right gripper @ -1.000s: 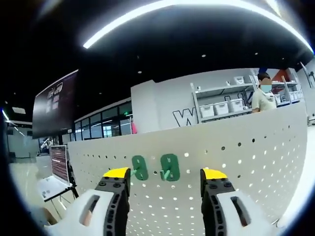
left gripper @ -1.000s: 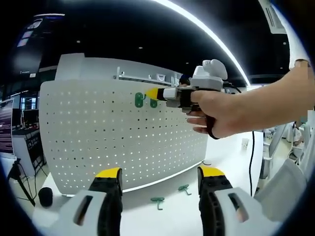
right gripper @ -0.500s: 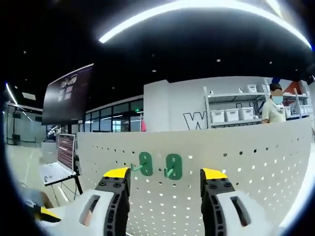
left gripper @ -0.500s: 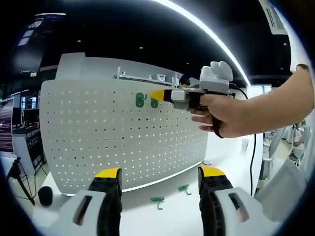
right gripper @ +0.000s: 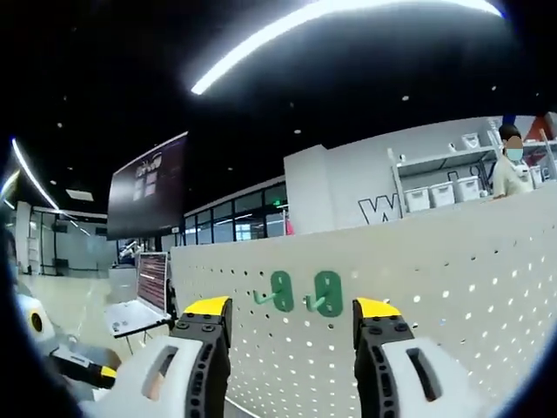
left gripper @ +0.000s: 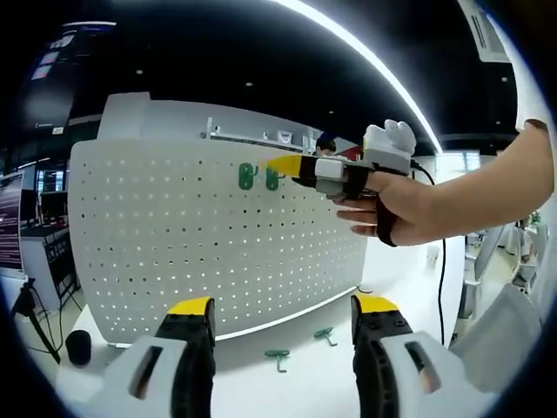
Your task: Insert the hook assembly into the mounting plate slot until the hook locks in place.
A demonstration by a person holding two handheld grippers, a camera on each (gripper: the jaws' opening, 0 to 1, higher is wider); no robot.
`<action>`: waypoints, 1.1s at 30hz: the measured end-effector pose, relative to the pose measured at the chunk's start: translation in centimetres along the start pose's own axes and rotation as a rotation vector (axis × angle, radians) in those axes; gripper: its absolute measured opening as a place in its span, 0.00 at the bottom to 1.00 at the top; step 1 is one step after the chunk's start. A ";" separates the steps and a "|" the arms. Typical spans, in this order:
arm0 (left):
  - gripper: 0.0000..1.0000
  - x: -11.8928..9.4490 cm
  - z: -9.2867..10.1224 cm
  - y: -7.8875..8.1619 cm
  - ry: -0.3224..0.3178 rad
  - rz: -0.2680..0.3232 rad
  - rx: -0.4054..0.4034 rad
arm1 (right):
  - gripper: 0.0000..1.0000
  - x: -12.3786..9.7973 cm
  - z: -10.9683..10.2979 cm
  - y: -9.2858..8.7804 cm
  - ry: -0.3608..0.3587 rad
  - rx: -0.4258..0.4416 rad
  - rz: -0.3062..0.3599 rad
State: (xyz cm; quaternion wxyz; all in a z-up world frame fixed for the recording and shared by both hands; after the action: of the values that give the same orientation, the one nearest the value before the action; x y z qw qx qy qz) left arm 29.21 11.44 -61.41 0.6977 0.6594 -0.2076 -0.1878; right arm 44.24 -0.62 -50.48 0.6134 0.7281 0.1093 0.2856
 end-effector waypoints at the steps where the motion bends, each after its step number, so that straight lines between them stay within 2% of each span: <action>1: 0.65 0.0 0.0 0.0 -0.001 -0.001 0.001 | 0.54 -0.1 0.0 0.0 0.010 -0.002 -0.003; 9: 0.65 0.1 -0.1 -0.3 -0.004 -0.011 0.002 | 0.55 -1.9 -0.5 -0.3 0.072 0.018 -0.009; 14: 0.66 0.1 0.0 -0.3 -0.011 -0.018 0.008 | 0.58 -3.6 -0.9 -0.6 0.111 -0.003 -0.019; 18: 0.66 0.3 -0.2 -0.2 -0.008 -0.016 0.009 | 0.58 -5.4 -1.1 -0.8 0.156 0.012 -0.022; 33: 0.67 0.5 0.0 0.2 -0.013 -0.004 0.001 | 0.59 -9.3 0.3 -1.4 0.145 0.010 -0.069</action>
State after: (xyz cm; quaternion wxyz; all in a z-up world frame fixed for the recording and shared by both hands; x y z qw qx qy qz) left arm 29.65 11.19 -61.21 0.6957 0.6589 -0.2109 -0.1935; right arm 37.13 -5.27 -54.48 0.6098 0.7044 0.1798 0.3157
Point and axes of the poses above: the point that each gripper's makers call its tool centre point, and the gripper's own axes: x roughly forward along the fingers, z roughly to its right, y roughly out of its top, the point moved 2 cm from there along -x, roughly backward along the fingers, and after that the axes turned 7 degrees about z, right-handed, at the moved point
